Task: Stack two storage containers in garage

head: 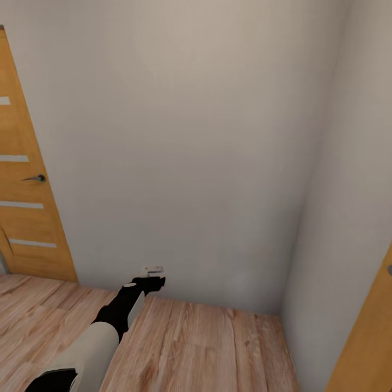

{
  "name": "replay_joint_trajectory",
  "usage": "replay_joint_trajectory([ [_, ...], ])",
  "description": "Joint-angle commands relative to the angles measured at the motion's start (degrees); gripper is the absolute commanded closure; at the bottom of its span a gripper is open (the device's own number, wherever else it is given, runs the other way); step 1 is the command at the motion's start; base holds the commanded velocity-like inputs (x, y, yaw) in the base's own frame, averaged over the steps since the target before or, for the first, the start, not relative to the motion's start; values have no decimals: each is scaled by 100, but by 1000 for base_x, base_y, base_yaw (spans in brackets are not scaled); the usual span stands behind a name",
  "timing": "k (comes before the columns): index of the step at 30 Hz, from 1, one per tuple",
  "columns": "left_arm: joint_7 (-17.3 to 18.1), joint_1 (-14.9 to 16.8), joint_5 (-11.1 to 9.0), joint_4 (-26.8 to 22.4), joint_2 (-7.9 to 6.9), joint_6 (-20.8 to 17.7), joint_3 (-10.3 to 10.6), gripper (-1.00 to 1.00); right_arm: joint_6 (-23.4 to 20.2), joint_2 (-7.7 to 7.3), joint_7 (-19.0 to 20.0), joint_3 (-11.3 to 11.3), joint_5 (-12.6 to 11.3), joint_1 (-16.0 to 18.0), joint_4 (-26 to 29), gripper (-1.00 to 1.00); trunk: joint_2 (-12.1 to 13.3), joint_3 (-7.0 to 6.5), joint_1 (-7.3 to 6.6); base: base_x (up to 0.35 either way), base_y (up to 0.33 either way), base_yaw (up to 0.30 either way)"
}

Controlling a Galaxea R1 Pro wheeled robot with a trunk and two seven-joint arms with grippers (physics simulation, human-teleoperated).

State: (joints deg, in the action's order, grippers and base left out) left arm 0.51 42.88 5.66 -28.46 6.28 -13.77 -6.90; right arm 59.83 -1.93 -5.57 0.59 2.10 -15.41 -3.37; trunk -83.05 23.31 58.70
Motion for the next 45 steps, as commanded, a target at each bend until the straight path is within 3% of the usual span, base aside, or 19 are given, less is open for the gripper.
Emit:
replay_joint_trajectory([
  [1, 10, 1, 58, -11, 7, -30, -37, -100, 17, 0, -32, 2, 27, 3, -6, -100, -3, 5, 3, 284, 0, 0],
  [45, 11, 2, 58, -11, 5, -30, -40, -100, 17, -2, -11, 2, 27, 3, -6, -100, -3, 5, 3, 102, 0, 0],
])
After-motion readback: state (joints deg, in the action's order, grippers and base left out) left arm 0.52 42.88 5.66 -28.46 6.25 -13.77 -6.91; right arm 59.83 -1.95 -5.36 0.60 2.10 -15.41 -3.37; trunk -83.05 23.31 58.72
